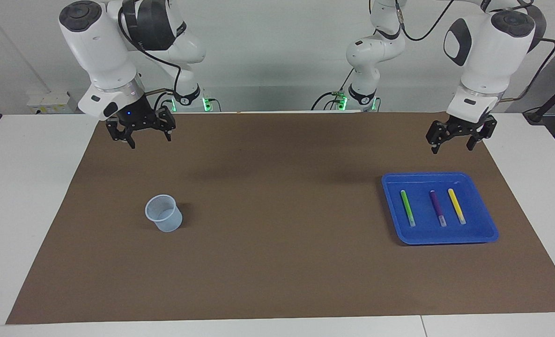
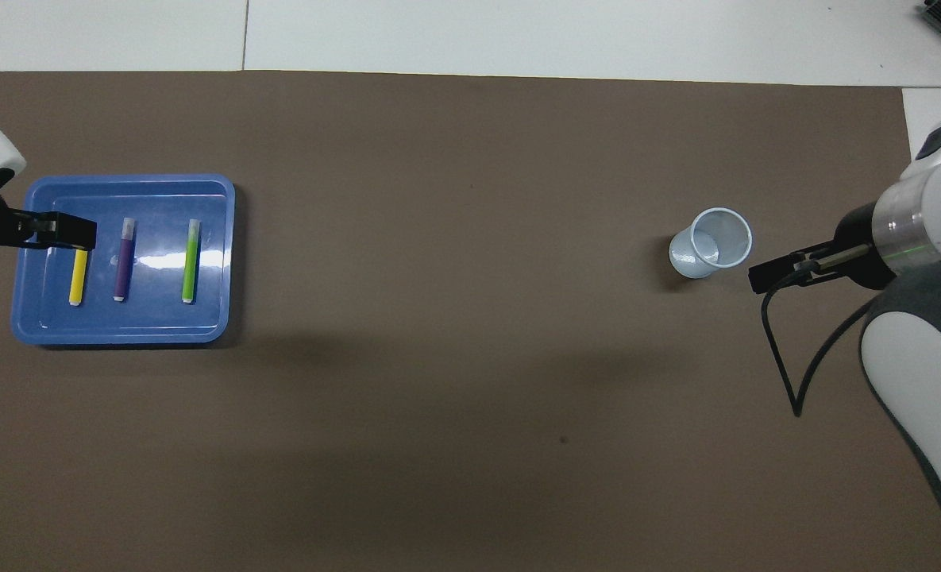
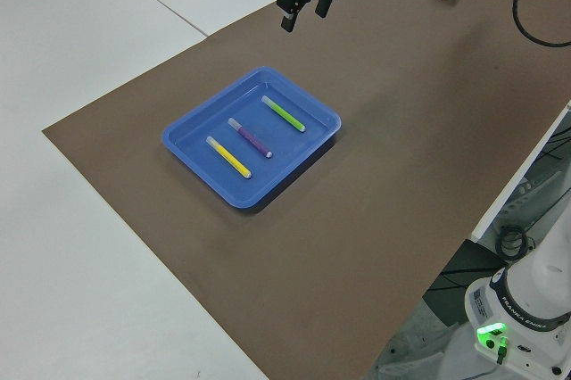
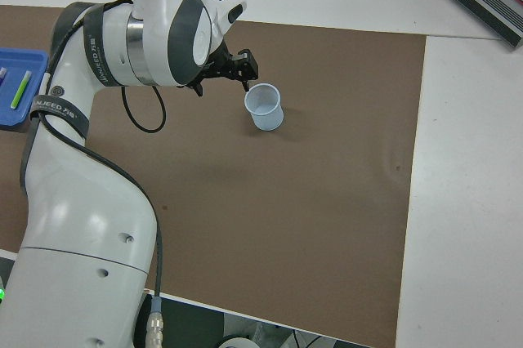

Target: Right arm passes pens to left for tray arrangement

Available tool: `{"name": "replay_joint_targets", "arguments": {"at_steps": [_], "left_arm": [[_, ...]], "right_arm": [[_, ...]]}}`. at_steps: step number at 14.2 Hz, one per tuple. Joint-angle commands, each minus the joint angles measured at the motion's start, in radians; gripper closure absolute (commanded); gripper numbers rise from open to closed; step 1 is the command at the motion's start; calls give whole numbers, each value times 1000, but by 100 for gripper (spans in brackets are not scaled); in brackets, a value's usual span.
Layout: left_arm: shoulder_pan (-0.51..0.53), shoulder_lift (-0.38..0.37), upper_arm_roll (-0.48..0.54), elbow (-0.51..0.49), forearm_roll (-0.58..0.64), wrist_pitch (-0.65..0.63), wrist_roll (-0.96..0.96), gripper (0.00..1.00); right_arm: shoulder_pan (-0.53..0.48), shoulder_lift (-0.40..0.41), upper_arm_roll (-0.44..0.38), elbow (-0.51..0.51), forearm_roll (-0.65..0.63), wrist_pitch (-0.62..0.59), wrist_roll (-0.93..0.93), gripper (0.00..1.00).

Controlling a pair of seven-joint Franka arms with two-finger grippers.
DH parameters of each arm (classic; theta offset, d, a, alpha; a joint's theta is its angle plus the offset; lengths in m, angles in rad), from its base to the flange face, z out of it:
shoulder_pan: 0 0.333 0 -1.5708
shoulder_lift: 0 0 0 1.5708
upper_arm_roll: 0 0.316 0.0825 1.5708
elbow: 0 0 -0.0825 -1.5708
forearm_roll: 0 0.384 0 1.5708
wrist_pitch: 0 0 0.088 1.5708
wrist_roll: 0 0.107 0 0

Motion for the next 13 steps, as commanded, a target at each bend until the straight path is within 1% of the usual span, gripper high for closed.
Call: {"name": "replay_joint_targets", "arguments": {"at_steps": [1,3,4,6,8,9,10,11,13], "left_arm": [[-84,-57,90,-16,1,-37,-12,0],[-99,-82,111,-17,-16,-42,-12,0],[-134,-106,122,-19,-16,-59,-14,0],[-151,-116,120,-19,-16,-86,-14,0],[-154,-145,140,-16,-18,-135,-3,0],[-159,-159,175,-14,-36,-146,-1,0],[-164,-166,195,-8,-102,-154,-3,0],[-170,-180,212,-15,-127,-154,-3,0],[-184,-183,229,-25,-127,-150,-3,0]], "right_arm": [[-3,-11,5,4,17,-18,13,0],[-4,-9,7,4,18,-18,12,0],[-3,-11,7,4,20,-18,12,0],[-3,-11,7,5,20,-18,12,0],[-3,-11,7,8,20,-19,12,0],[-4,-11,7,8,20,-18,12,0],[-6,-11,7,8,20,-18,12,0],[-4,-11,7,8,20,-19,12,0],[-4,-11,7,10,20,-18,12,0]]}}
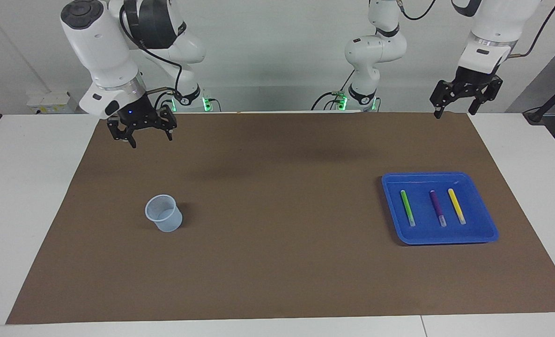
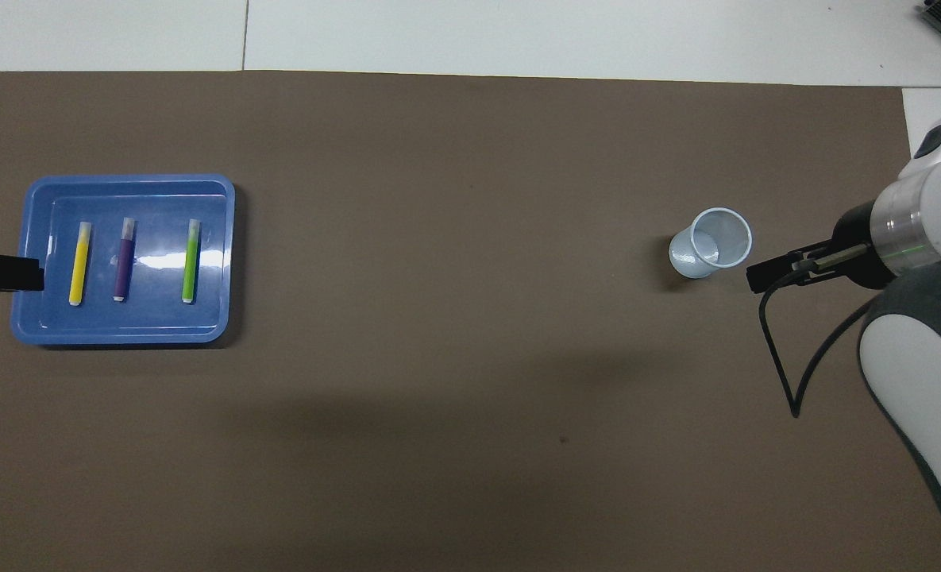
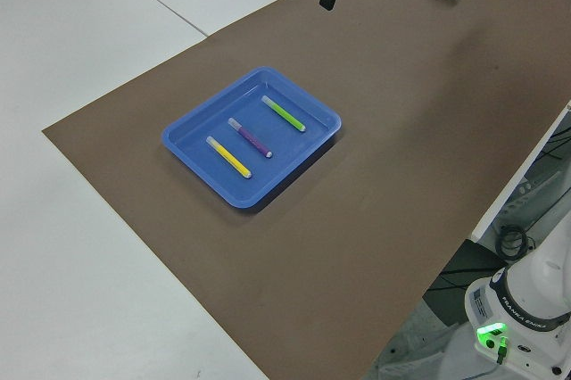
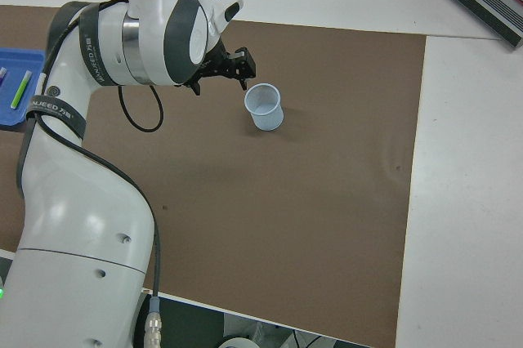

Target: Right arm passes pens to left for tray arrangement

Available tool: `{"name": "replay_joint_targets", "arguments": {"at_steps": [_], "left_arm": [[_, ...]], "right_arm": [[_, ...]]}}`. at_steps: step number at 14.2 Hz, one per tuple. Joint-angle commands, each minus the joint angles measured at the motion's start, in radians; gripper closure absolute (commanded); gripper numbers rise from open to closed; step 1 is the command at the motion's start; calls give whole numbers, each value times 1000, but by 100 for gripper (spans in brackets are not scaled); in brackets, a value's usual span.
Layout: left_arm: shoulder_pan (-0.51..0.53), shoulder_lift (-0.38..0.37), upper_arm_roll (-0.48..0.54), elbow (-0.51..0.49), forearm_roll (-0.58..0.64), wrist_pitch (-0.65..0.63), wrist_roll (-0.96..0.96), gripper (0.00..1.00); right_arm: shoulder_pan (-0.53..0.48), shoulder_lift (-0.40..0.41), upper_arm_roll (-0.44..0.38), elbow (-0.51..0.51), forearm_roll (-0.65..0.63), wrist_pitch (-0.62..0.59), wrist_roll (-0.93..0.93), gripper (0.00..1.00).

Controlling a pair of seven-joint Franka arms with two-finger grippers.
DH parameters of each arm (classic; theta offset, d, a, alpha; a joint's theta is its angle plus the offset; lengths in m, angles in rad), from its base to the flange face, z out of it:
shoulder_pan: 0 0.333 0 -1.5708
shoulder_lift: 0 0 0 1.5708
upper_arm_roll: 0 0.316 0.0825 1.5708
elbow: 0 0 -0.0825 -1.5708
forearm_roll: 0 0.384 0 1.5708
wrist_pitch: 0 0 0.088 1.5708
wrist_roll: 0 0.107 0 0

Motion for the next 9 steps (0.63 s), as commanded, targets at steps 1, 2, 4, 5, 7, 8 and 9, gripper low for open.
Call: {"name": "replay_joint_targets", "arguments": {"at_steps": [1,2,4,5,7,8,9], "left_arm": [[-39,-21,34,-28,-16,7,-7,0],[-49,-21,34,-32,-16,4,-4,0],[-53,-21,56,-26,-25,-18,-1,0],[-63,-21,59,-23,-25,-28,-3,0],[-83,-21,73,-23,-22,-26,-3,0],[-88,-19,68,-22,-22,-22,-4,0],[-88,-18,65,-23,-22,-22,-4,0]], "right_arm": [[-5,-10,3,4,20,-19,12,0],[-5,-10,3,4,20,-19,12,0],[-5,-10,3,4,20,-16,12,0],[-3,-10,3,4,20,-16,12,0],[-3,-10,3,4,20,-19,13,0],[-3,-10,1,4,20,-19,13,0],[-3,-11,0,4,20,-18,13,0]]}}
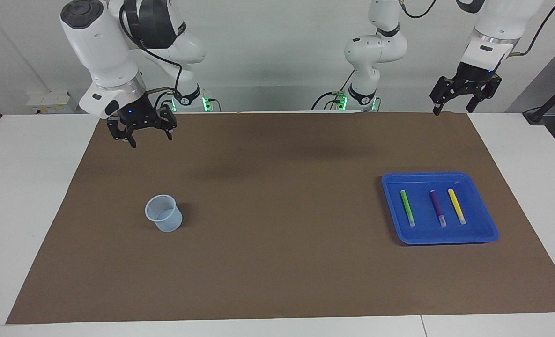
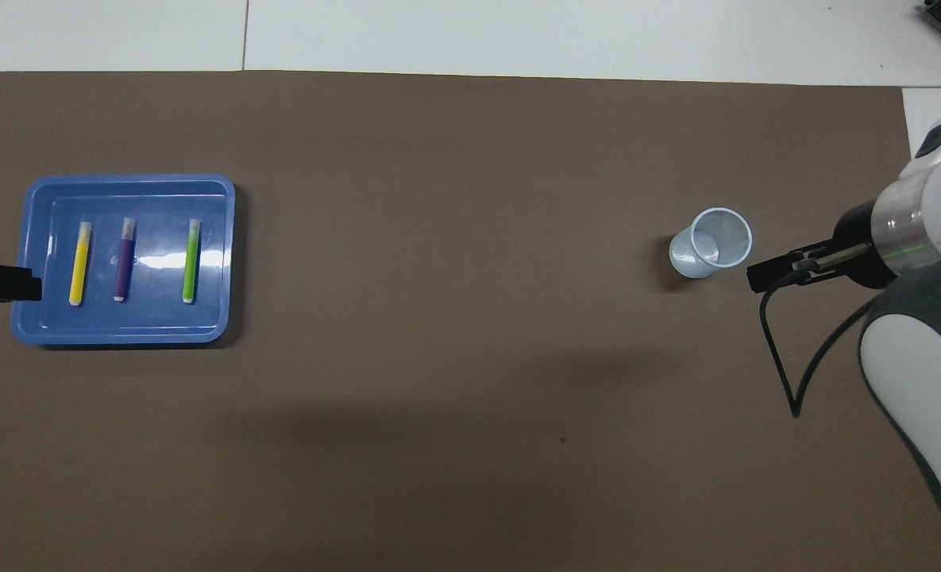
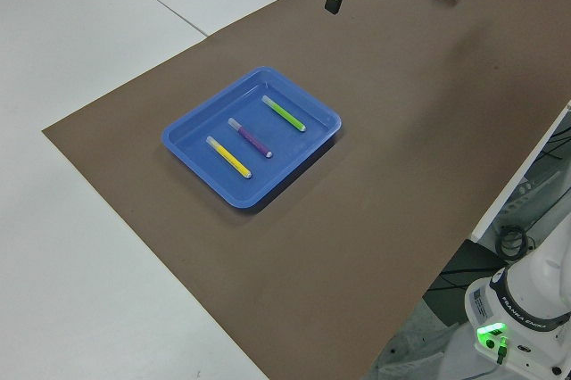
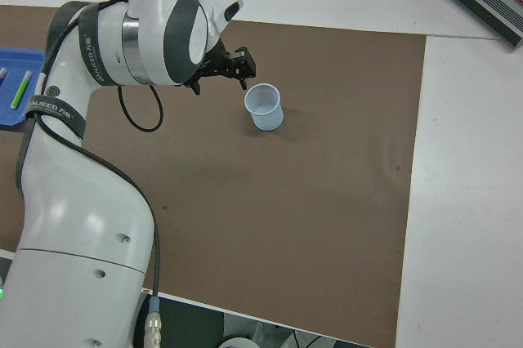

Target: Right arm passes pens to left for tray arrangement

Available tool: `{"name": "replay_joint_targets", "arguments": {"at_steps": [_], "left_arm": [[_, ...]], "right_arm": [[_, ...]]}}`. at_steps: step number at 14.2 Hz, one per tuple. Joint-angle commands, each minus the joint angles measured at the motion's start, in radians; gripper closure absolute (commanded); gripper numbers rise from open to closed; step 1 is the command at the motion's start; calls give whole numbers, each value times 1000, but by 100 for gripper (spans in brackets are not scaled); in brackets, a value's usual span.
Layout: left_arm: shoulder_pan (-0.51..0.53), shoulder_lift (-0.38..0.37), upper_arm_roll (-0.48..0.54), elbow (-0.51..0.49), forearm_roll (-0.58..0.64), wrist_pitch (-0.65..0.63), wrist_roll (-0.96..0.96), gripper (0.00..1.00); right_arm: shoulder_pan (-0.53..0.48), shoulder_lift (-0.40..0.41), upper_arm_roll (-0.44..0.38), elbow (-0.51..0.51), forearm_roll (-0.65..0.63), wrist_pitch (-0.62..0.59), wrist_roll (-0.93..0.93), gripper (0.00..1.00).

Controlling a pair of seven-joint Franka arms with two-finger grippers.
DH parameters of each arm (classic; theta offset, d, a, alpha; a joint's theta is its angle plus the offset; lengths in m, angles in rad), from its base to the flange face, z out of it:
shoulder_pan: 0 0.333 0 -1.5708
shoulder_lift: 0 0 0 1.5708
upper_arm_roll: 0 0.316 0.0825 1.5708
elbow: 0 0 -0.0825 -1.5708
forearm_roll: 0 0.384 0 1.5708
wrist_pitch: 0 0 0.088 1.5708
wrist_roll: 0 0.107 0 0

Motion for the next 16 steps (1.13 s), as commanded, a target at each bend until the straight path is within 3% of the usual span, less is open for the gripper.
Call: {"name": "replay_joint_targets", "arguments": {"at_steps": [1,8,11,16], "left_arm": [[-28,-13,9,-12,-8,-12,-3,0],[-27,40,-2,26,4,-31,-6,0],[-25,56,-17,27,-1,-26,-6,0],[-27,119,-20,104,-8,-43,-7,0]], "right_arm": [[-2,-13,-2,3,20,-19,13,0],[75,-16,-68,5,20,-19,13,0],[144,-16,-136,5,20,-21,13,0],[145,-13,-141,3,18,-19,22,0]]}}
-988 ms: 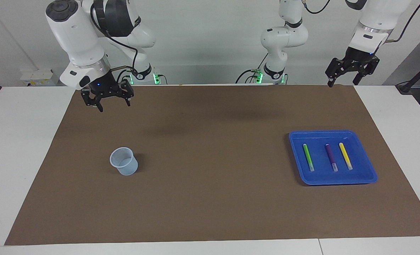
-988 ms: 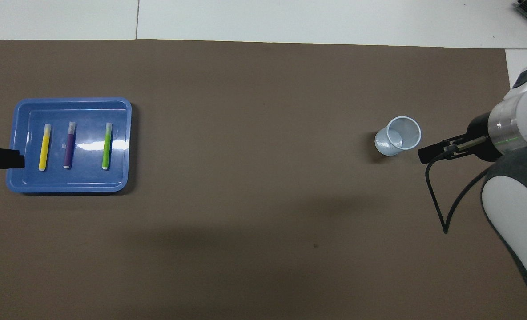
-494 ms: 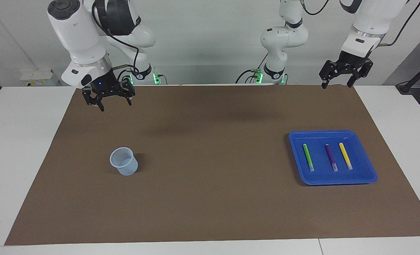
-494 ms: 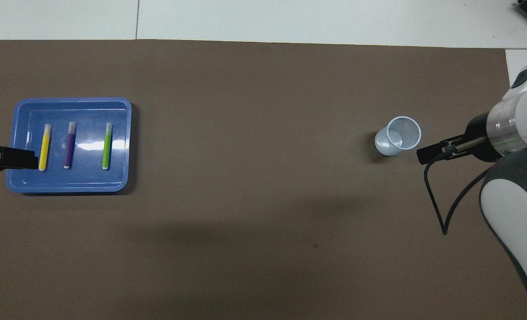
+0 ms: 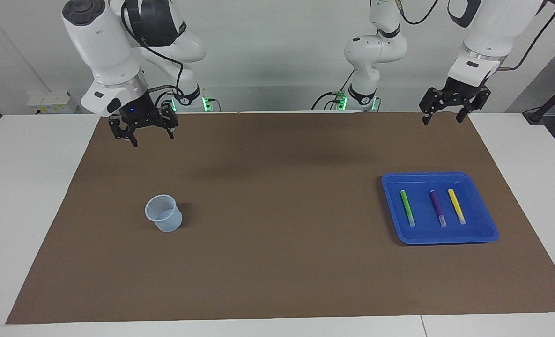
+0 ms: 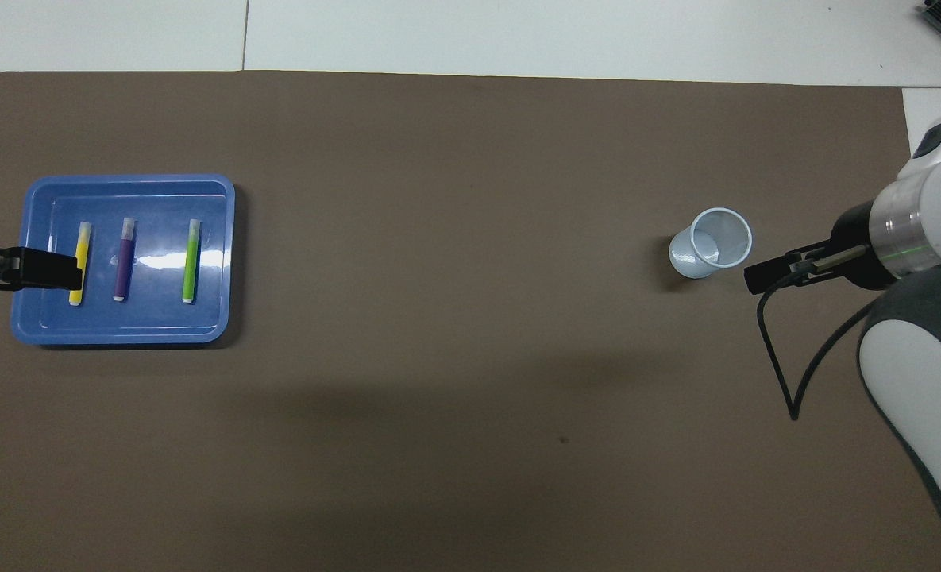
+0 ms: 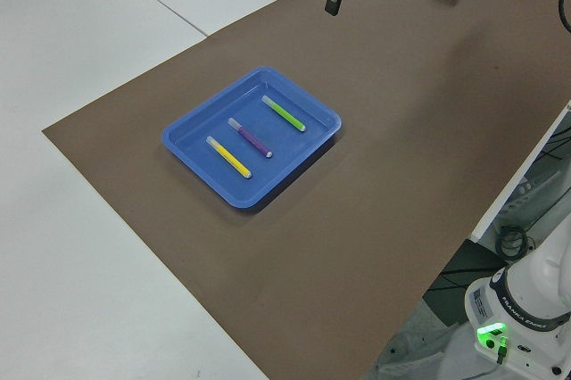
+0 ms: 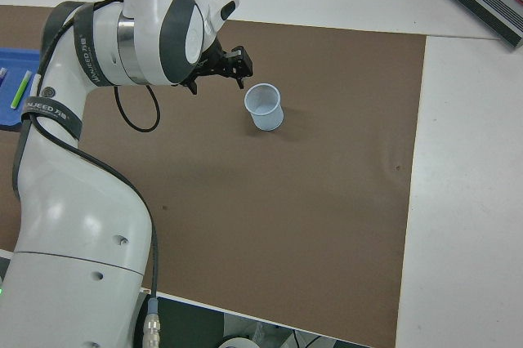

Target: Right arm passes pens to left for tray arrangement

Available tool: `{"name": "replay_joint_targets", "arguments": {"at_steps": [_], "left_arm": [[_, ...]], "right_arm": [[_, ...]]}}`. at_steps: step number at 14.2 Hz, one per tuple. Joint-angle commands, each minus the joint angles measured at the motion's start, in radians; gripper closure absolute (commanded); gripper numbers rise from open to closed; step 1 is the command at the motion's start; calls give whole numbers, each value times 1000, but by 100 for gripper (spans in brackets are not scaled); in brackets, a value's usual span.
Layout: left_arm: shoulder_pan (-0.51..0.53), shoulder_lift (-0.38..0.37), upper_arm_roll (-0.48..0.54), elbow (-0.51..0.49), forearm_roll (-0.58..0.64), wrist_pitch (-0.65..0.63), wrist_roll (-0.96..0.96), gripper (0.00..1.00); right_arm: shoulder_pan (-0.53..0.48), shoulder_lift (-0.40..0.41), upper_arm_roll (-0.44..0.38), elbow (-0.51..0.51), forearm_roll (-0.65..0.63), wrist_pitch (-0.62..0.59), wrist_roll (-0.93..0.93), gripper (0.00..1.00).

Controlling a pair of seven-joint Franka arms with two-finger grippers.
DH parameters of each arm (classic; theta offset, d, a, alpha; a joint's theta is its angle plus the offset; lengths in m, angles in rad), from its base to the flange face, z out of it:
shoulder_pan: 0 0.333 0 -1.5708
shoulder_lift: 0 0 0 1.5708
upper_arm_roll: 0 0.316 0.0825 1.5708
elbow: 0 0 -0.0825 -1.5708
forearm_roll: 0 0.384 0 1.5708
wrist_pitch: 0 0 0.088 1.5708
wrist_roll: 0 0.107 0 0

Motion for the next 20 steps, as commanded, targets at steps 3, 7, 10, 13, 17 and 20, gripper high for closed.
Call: {"name": "replay_joint_targets", "arguments": {"at_steps": [3,7,10,13,17,20], "left_arm": [[-15,22,1,35,-8,-32,-10,0],[-21,16,3,14,-10,-31,-9,0],[-20,13,3,14,-8,-28,-9,0],[-13,13,3,14,-10,-31,-9,0],[-10,13,3,14,-10,-31,-9,0],[-10,13,3,14,-8,-31,-9,0]], "right_arm": [[0,-10,-9,-1,17,-19,23,0],[0,-9,-9,1,11,-19,22,0],[-1,-9,-8,7,8,-45,22,0],[-1,-7,-9,8,4,-38,23,0],[-1,-7,-9,8,3,-38,23,0],[-1,-7,-9,8,3,-36,23,0]]}}
